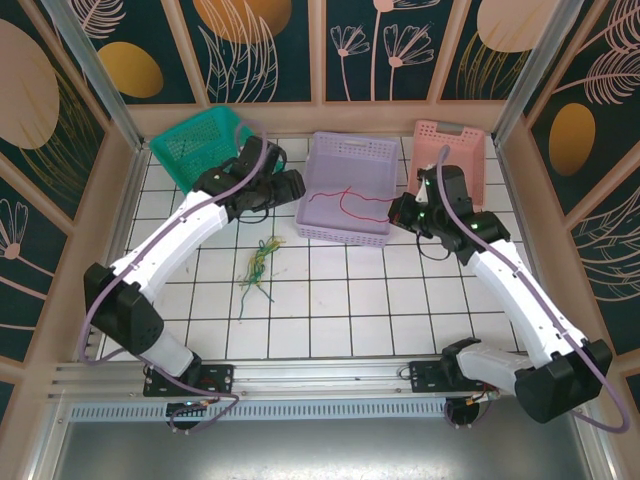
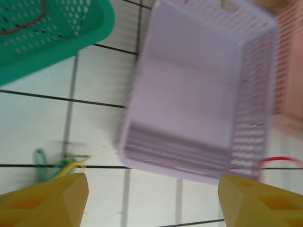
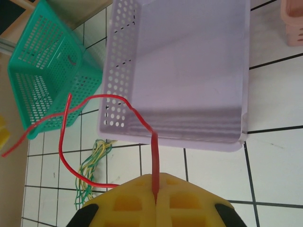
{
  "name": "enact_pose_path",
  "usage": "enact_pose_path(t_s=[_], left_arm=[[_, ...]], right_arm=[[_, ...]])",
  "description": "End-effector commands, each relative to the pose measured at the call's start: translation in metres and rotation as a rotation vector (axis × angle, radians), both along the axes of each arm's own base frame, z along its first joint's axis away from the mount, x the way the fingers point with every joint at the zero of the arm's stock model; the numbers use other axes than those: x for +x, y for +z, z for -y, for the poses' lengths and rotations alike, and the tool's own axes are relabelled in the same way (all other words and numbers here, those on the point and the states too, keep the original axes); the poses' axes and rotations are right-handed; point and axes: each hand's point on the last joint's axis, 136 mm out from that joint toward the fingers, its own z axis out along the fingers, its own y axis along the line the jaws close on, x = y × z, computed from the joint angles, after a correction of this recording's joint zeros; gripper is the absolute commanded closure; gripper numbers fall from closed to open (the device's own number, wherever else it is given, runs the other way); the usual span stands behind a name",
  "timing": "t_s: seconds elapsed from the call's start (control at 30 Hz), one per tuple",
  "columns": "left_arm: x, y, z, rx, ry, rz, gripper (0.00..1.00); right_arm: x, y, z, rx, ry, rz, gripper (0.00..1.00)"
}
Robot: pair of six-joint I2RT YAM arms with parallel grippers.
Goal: Untangle the cables
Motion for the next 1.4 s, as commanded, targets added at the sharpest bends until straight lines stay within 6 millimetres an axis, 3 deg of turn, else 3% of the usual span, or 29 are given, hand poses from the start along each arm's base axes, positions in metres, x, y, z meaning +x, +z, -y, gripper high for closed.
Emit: enact_pose_path(t_s=[0.0, 0.17, 0.33, 0.4, 0.6, 0.73, 0.87, 1.1, 1.27, 1.37], left_arm=[[-0.011, 0.029, 0.024, -0.345, 0.087, -0.066, 0.23], [-0.019, 0.036, 0.040, -0.747, 0.212, -0.133, 0.23], [-0.015, 0.027, 0.054, -0.803, 0.197, -0.179, 0.27], [-0.010, 0.032, 0.056, -0.874, 0.203, -0.161, 0.30], [-0.005, 0.033, 0.067, -0.931, 0.187, -0.190, 0.55], [-0.006, 0.020, 0.068, -0.906, 0.202, -0.235, 0.72], [-0.007, 0.006, 0.061, -0.866, 0.240, -0.276, 0.77], [0.009, 0.013, 0.044, -0.869, 0.272, -0.253, 0.99], [0.023, 0.012, 0.019, -0.811, 0.268, -0.277, 1.00], [0.043, 0.020, -0.003, -0.793, 0.234, -0.241, 1.00]], right_arm=[[0.015, 0.019, 0.000, 0.009, -0.028, 0.072, 1.00], [0.022, 0.019, -0.007, 0.038, -0.018, 0.074, 1.00], [0.025, 0.020, -0.016, 0.065, 0.010, 0.069, 1.00], [0.025, 0.020, -0.017, 0.069, 0.016, 0.066, 1.00], [0.024, 0.016, -0.022, 0.081, 0.034, 0.055, 1.00], [0.024, 0.015, -0.025, 0.086, 0.040, 0.055, 1.00], [0.023, 0.015, -0.025, 0.084, 0.045, 0.057, 1.00], [0.016, 0.011, -0.024, 0.065, 0.076, 0.069, 1.00], [-0.003, 0.013, -0.035, 0.012, 0.272, 0.182, 1.00], [-0.022, 0.009, -0.052, -0.001, 0.440, 0.207, 1.00]])
